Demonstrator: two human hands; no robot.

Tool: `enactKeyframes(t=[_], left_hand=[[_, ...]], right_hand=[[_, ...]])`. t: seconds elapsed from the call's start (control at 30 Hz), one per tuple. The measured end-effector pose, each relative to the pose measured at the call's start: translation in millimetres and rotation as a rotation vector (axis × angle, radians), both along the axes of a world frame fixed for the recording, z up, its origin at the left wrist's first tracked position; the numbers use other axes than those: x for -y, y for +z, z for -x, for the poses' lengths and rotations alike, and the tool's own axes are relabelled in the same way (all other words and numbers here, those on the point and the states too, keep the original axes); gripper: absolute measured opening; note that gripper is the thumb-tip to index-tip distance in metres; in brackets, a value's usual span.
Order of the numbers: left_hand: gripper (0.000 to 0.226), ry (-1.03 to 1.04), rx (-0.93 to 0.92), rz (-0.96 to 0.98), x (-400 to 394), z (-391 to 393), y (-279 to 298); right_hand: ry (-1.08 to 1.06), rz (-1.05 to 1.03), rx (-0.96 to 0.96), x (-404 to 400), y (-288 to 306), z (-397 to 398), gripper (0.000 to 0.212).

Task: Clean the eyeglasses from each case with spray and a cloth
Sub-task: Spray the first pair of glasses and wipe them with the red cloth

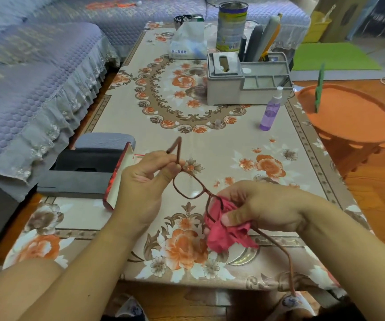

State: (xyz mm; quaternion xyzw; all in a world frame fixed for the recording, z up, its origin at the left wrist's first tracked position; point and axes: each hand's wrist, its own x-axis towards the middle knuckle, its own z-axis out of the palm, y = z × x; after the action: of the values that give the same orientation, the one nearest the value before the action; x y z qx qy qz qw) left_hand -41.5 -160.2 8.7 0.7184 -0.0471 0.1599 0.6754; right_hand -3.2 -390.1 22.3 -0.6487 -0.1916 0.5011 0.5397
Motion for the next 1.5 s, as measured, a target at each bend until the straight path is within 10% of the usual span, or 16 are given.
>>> enactKeyframes(t=[0.13,0.47,0.7,1.23,1.5], left_hand=[[0.014,-0.022,-0.079,0.015,7.0,2.0,-2.9],[0.014,0.051,-0.085,0.066,1.0,-3.6,-2.5],[0.016,-0.06,-0.114,0.054,10.1,1.5,-10.8],[0.017,-0.176,-0.09,-0.107,22.1,5.9,-26.0],[0.022,-0.142,-0.166,0.058,13.1,3.4,-20.0]], right_hand=[[0.0,0.192,0.128,-3.1,0.3,2.6,0.007],[-0.15,-0.099,-0.098,2.5,7.4,-1.6,0.023],[-0.045,0.185,0.099,0.1,1.1,1.9,0.013],[-0.248,-0.173,-0.187,-18.6,-6.2,5.0,0.013],[-0.219,-0.245,-0.276,-11.3,-1.0,3.9,0.053]])
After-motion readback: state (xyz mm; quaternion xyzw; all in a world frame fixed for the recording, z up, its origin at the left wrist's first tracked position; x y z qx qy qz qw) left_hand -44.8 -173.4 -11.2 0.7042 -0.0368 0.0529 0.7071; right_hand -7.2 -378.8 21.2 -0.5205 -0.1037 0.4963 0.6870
